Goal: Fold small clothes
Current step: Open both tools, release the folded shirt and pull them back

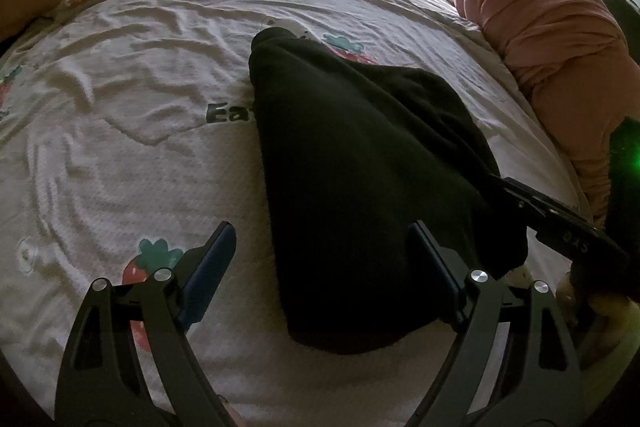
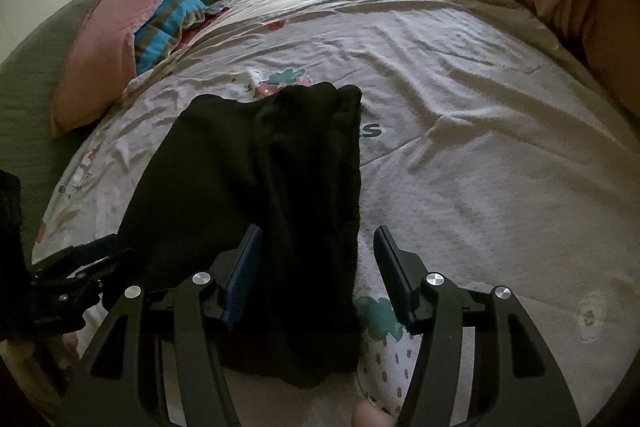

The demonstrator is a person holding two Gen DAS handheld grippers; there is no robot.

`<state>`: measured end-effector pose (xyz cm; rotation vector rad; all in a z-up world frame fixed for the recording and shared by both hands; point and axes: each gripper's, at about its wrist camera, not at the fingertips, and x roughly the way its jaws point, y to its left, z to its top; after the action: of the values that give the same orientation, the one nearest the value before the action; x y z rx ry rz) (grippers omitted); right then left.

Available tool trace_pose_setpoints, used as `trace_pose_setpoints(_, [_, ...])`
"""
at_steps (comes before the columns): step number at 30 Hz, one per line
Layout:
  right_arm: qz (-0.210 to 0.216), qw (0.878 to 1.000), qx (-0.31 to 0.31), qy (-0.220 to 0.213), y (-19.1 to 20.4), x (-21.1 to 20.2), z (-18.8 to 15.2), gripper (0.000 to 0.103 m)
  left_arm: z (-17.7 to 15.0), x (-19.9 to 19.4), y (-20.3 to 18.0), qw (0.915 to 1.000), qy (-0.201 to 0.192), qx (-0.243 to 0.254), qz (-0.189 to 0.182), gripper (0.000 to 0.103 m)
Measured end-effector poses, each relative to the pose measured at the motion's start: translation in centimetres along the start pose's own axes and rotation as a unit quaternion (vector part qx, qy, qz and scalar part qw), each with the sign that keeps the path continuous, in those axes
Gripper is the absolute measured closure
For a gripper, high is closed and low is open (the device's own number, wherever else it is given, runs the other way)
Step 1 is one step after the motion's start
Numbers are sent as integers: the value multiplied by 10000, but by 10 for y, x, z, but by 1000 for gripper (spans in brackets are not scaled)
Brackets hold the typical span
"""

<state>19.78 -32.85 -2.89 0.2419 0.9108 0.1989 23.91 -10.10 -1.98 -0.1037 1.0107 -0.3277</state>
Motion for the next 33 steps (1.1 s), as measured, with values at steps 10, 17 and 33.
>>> trace_pose_setpoints(10, [-62, 9998, -44, -168, 1, -17, -1, 35, -3, -11, 1, 10000, -61, 11, 34, 23])
trace_pose_setpoints(17, [-94, 9995, -64, -299, 6, -28, -1, 27, -6, -18, 3, 9999, -96, 10, 63, 22])
trace_pose_setpoints(33, [-131, 9959, -269, -856, 29, -73, -8, 6, -13, -53, 6, 9982, -461, 64, 370, 10])
